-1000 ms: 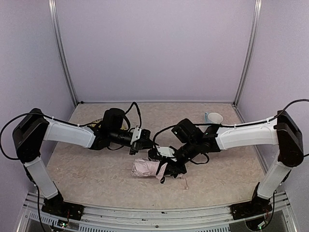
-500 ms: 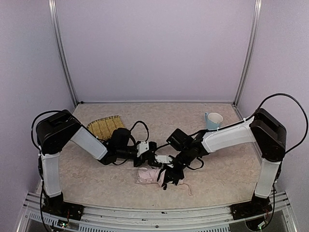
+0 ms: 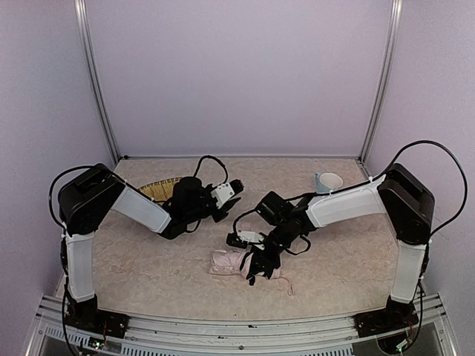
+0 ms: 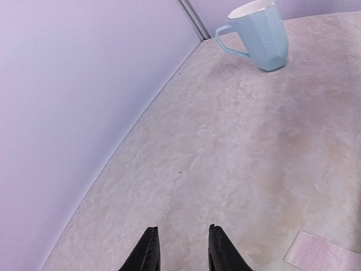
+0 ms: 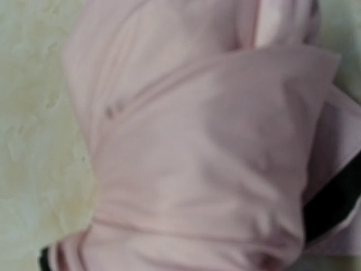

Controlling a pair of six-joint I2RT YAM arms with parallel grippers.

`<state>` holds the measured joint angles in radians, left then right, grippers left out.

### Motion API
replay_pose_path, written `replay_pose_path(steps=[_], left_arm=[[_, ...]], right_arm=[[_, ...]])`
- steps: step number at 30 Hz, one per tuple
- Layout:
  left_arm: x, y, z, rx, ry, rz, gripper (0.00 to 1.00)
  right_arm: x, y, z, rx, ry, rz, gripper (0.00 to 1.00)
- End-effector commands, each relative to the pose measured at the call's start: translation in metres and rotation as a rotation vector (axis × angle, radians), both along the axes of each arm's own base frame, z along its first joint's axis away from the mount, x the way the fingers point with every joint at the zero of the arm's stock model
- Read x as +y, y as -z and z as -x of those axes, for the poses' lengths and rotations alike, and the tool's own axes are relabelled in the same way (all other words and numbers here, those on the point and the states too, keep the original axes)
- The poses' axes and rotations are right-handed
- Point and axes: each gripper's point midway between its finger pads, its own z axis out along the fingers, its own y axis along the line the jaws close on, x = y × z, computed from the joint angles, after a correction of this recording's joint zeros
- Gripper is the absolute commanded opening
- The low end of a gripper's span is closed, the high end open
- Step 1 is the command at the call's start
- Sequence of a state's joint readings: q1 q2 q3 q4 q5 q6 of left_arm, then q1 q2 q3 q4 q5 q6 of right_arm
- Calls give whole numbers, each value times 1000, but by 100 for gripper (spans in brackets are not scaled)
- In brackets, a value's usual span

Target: Put away the umbrella

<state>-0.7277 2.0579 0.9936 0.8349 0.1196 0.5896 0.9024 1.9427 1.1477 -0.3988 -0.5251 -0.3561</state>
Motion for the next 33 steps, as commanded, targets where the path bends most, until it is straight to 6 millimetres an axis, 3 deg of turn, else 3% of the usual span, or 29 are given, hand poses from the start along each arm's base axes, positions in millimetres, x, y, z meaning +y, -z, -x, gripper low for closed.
replay_pose_path(steps=[1, 4, 7, 9, 12, 14, 17, 21, 26, 28, 31, 33], left_arm=[[13, -15, -22, -48, -154, 37, 31], [35, -36, -19, -73, -240, 93, 32], [61, -69, 5, -92, -270, 168, 35], [70, -100, 39, -92, -212, 218, 43], [57, -98, 113, -6, 30, 181, 61], [49, -81, 165, 28, 183, 129, 76], [46, -42, 208, 60, 324, -8, 79], [40, 6, 209, 150, 348, -179, 83], [30, 26, 197, 75, 353, -247, 86], [24, 40, 196, 92, 379, -284, 93], [12, 62, 209, 186, 453, -313, 92], [2, 65, 223, 221, 492, -281, 89]], right_arm=[[-98, 79, 52, 228, 60, 474, 0], [-99, 79, 50, 235, 73, 470, 0], [-97, 76, 50, 263, 78, 454, 0], [-96, 75, 51, 292, 80, 443, 0], [-95, 74, 54, 343, 83, 431, 0], [-95, 75, 55, 377, 87, 426, 0], [-97, 77, 55, 401, 90, 435, 0], [-93, 75, 56, 425, 81, 420, 0], [-89, 67, 63, 473, 60, 385, 0], [-89, 66, 68, 497, 54, 381, 0], [-90, 67, 68, 496, 60, 383, 0], [-88, 66, 66, 488, 63, 376, 0]])
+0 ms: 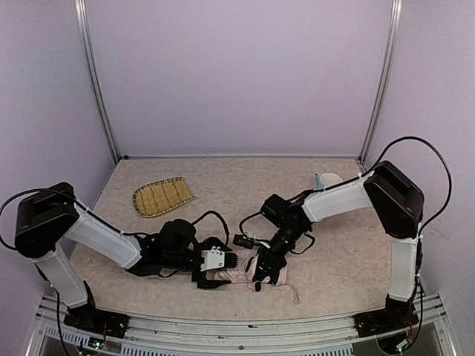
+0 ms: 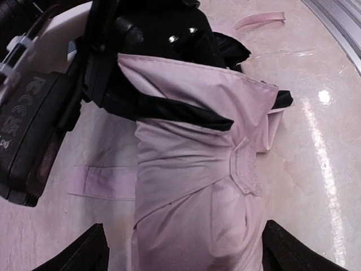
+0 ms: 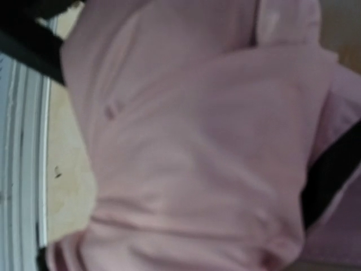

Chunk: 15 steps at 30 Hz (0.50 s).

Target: Put away the umbrella

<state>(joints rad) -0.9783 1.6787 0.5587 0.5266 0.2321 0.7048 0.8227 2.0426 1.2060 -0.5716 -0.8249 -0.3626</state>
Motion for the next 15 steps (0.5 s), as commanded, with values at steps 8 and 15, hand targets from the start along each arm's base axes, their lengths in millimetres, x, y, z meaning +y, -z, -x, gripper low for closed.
replay_pose_path(steps=[8, 15], left_arm=[[-19, 44, 22, 134, -14, -44, 66], [-21, 40, 35, 166, 24, -1, 18]], right_arm=[[-64, 61, 20, 86, 39, 385, 0], [-47, 44, -9, -18, 112, 321, 24]])
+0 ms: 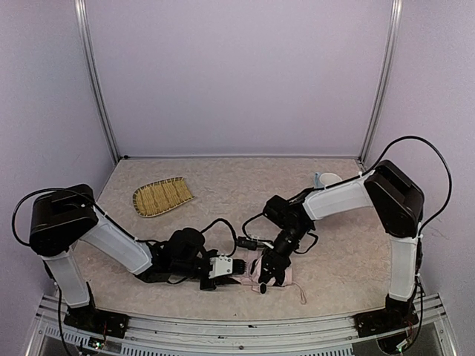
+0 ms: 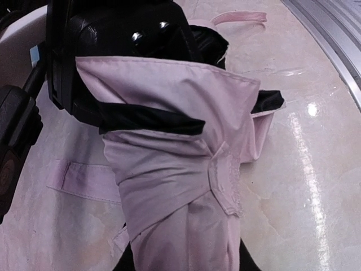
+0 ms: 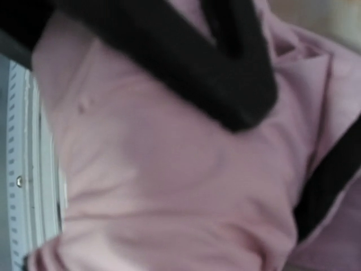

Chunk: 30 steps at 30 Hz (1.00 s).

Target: Put away the umbrella

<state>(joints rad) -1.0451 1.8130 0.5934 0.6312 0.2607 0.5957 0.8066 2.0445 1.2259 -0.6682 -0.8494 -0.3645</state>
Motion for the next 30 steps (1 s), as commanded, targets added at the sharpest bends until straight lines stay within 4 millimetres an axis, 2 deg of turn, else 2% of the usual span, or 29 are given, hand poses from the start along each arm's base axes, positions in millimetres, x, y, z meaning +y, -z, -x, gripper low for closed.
replay_pose_path(steps=[1, 2, 6, 10, 11, 12, 13, 14, 19, 20, 22, 24, 25, 26, 28, 29, 30], left_arm=[[8, 21, 14, 54, -3, -45, 14], [9, 23, 14, 40, -7, -57, 9], [13, 33, 15, -18, -15, -118, 1], [18, 40, 14, -88, -25, -176, 0], [20, 42, 15, -100, -23, -189, 0], [22, 44, 14, -106, -26, -202, 0], [25, 46, 14, -109, -30, -215, 0], [27, 47, 13, -112, -33, -222, 0], [33, 54, 18, -109, -26, -244, 0], [33, 55, 18, -113, -25, -249, 0], [32, 55, 20, -130, -19, -255, 0], [30, 54, 22, -146, -12, -257, 0], [29, 54, 23, -148, -8, -258, 0], [28, 54, 24, -153, -6, -258, 0], [27, 53, 24, -163, -7, -257, 0], [26, 53, 24, -167, -10, -258, 0], [26, 53, 23, -172, -14, -259, 0]], right_arm=[[-35, 45, -17, -107, 96, 273, 29], [-34, 41, -20, -127, 103, 262, 32], [-31, 19, -31, -221, 132, 210, 43], [-43, 6, -31, -287, 159, 211, 53], [-47, 4, -29, -296, 163, 217, 59], [-51, -1, -27, -307, 169, 215, 71], [-55, -6, -24, -309, 174, 211, 96], [-58, -12, -19, -307, 175, 200, 100], [-66, -47, -3, -301, 188, 133, 100], [-67, -52, -3, -302, 193, 122, 100], [-67, -76, -13, -331, 233, 58, 100], [-65, -105, -48, -397, 347, -9, 100], [-65, -117, -74, -428, 449, -27, 100], [-66, -126, -99, -449, 548, -34, 96], [-64, -128, -139, -460, 703, -4, 73], [-60, -123, -151, -455, 739, 24, 66], [-57, -115, -158, -445, 761, 54, 63]])
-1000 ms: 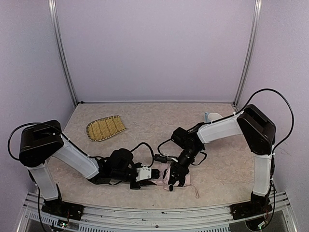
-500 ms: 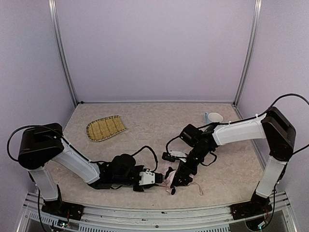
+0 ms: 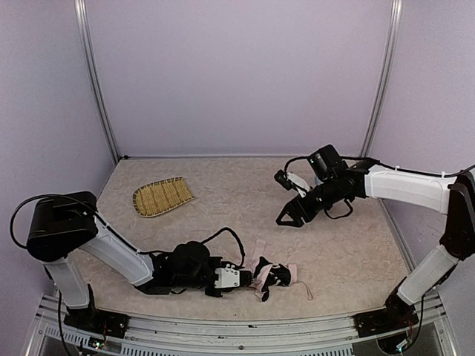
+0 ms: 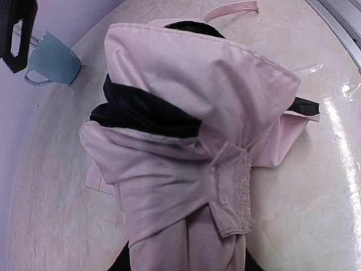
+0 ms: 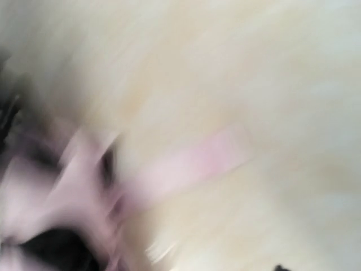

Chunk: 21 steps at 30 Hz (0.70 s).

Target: Put away the umbrella

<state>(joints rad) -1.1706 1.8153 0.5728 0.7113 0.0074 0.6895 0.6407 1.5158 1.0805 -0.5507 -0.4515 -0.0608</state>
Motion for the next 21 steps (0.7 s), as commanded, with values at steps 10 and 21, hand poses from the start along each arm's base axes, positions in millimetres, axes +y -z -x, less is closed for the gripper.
replay_pose_path(steps=[10, 21], left_arm=[[32, 61, 21, 45, 7, -237, 0], [34, 67, 21, 52, 7, -265, 0]], right_arm=[[44, 91, -61, -2, 217, 284, 73], [68, 137, -23, 47, 110, 387, 49]])
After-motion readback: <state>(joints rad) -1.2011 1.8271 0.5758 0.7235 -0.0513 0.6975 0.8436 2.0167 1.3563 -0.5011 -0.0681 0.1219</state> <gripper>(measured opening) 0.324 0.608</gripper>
